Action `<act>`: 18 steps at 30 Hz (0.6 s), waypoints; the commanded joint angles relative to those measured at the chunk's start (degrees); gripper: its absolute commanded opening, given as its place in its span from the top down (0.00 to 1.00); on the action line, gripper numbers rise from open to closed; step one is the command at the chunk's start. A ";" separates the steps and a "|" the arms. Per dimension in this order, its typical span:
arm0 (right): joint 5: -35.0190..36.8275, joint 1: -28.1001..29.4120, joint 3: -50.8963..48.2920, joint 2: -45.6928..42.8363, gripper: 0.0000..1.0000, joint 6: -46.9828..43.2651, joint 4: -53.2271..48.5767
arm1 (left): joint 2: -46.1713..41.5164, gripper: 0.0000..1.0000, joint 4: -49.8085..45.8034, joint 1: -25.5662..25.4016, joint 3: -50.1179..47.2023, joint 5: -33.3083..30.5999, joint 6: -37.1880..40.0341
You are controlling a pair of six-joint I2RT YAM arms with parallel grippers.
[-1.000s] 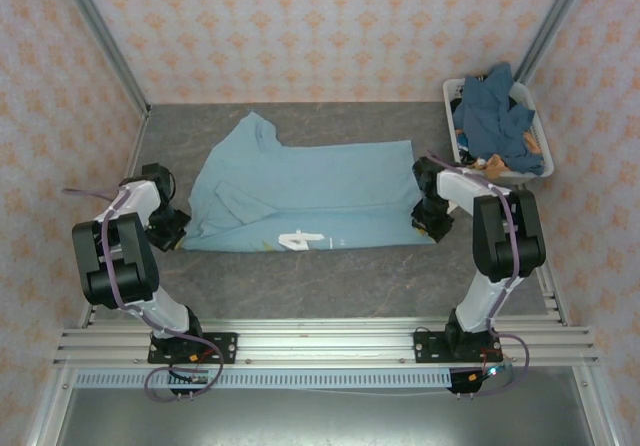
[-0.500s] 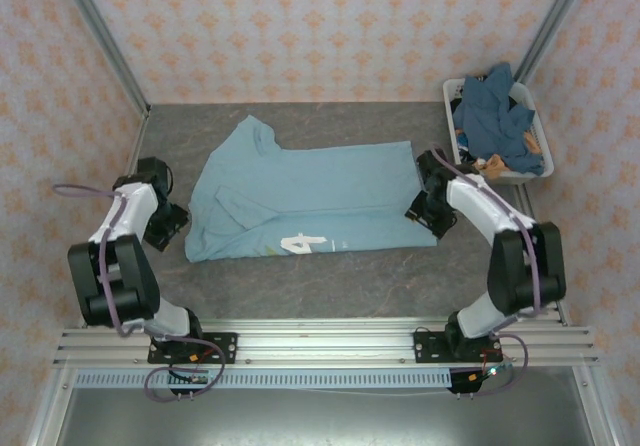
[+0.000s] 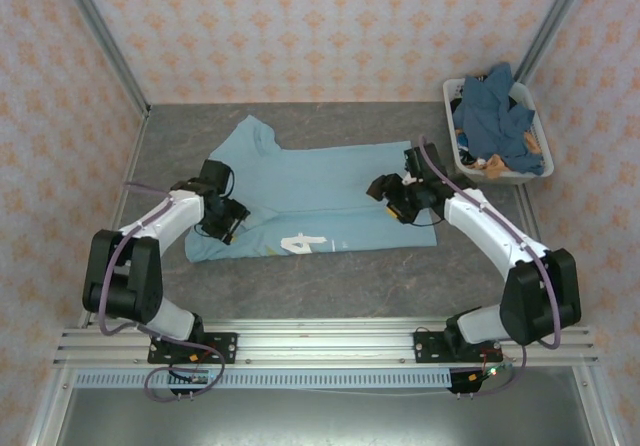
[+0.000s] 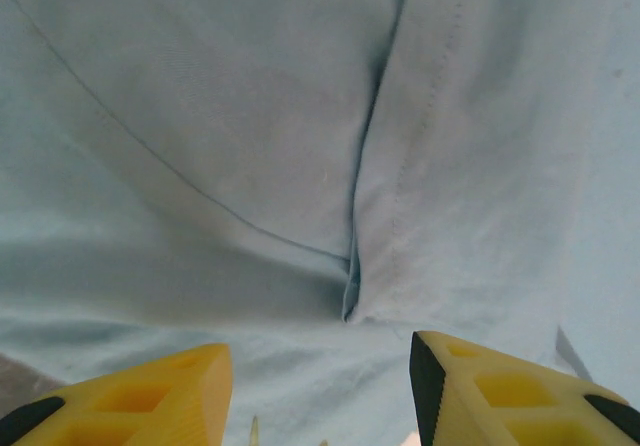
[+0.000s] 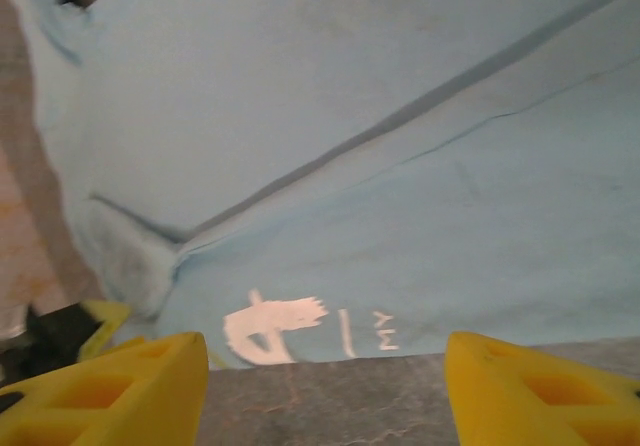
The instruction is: Fold and stack the t-shirts
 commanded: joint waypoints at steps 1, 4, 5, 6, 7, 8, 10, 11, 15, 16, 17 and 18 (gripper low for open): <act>-5.24 1.21 -0.26 0.72 0.36 2.00 5.37 | 1.48 0.51 5.42 -0.56 -1.09 1.70 -3.53; -5.12 1.30 -1.32 0.54 0.36 3.03 6.30 | 2.50 0.54 6.97 -1.09 -1.21 1.42 -4.55; -5.00 1.28 -1.62 0.40 0.36 3.22 6.46 | 2.77 0.55 7.19 -1.33 -0.88 1.28 -4.81; -4.93 1.27 -1.84 0.35 0.36 3.36 6.51 | 3.12 0.56 7.29 -1.59 -0.55 1.07 -4.83; -4.99 1.22 -1.93 0.20 0.36 3.37 6.51 | 3.47 0.58 7.25 -1.77 -0.13 0.89 -4.76; -4.95 1.26 -2.02 0.17 0.36 3.37 6.43 | 4.03 0.60 7.05 -1.95 0.27 0.73 -4.51; -4.65 1.22 -2.03 0.10 0.36 3.28 6.07 | 4.88 0.64 6.85 -2.15 0.59 0.70 -4.22; -4.64 1.29 -2.03 0.10 0.36 3.20 5.98 | 5.10 0.67 6.86 -2.24 0.60 0.55 -4.14; -4.07 1.22 -2.07 0.02 0.36 3.43 5.63 | 5.42 0.86 6.14 -2.42 1.52 -0.09 -3.31; -3.90 1.26 -2.12 0.03 0.36 3.56 5.56 | 5.62 0.92 5.86 -2.41 1.91 -0.28 -2.94; -3.67 1.22 -2.11 -0.05 0.37 3.63 5.54 | 5.68 0.97 5.21 -2.42 2.63 -0.64 -2.50; -3.54 1.22 -2.12 -0.14 0.37 3.71 5.51 | 5.65 1.00 4.65 -2.49 3.34 -1.16 -2.01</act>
